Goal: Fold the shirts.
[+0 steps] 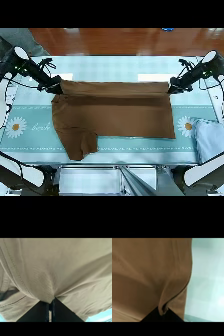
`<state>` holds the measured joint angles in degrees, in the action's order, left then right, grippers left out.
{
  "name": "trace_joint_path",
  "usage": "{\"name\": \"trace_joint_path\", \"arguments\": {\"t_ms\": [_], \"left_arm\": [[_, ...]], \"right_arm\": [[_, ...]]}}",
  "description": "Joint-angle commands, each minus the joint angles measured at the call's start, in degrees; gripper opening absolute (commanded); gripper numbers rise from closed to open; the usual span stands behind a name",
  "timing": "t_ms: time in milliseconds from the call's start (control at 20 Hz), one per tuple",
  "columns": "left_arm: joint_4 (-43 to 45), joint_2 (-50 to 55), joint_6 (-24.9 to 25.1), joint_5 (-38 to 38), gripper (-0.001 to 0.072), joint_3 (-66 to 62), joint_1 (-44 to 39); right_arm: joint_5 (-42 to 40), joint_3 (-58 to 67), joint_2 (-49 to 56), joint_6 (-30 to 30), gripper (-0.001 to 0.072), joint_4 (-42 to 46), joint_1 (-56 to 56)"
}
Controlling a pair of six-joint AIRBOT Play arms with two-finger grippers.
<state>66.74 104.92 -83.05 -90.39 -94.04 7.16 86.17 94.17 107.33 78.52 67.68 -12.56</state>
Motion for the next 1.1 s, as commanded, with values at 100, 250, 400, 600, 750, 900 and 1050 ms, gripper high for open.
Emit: {"name": "trace_joint_path", "arguments": {"t_ms": [100,250,400,600,750,900,1050], "left_arm": [[0.8,-0.2,-1.2,-2.3,0.0505,0.3,0.1],[0.9,-4.9,-1.0,-2.6,0.0506,1.9,0.1],[1.2,-16.9,-0.1,1.7,0.0505,16.1,3.0],[-6.8,-40.3,0.0,17.7,0.0505,50.1,15.1],[-14.1,-51.3,2.0,20.9,0.0506,67.7,23.8],[-14.0,-54.8,3.8,21.3,0.0505,75.2,28.2],[-14.3,-53.7,4.4,21.0,0.0506,76.3,25.9]], "right_arm": [[0.3,-0.9,-0.5,2.3,0.0413,0.9,-0.9],[3.4,-3.4,-5.7,2.6,0.0413,2.9,-4.4],[-8.0,-22.5,-19.7,4.2,0.0413,2.2,-10.3],[-24.6,-55.4,-41.9,-6.3,0.0413,-11.6,-18.4],[-25.7,-68.3,-52.5,-12.0,0.0413,-22.5,-21.1],[-22.8,-70.4,-54.9,-13.5,0.0413,-25.6,-20.8],[-22.1,-70.4,-54.9,-13.8,0.0413,-25.8,-20.8]]}}
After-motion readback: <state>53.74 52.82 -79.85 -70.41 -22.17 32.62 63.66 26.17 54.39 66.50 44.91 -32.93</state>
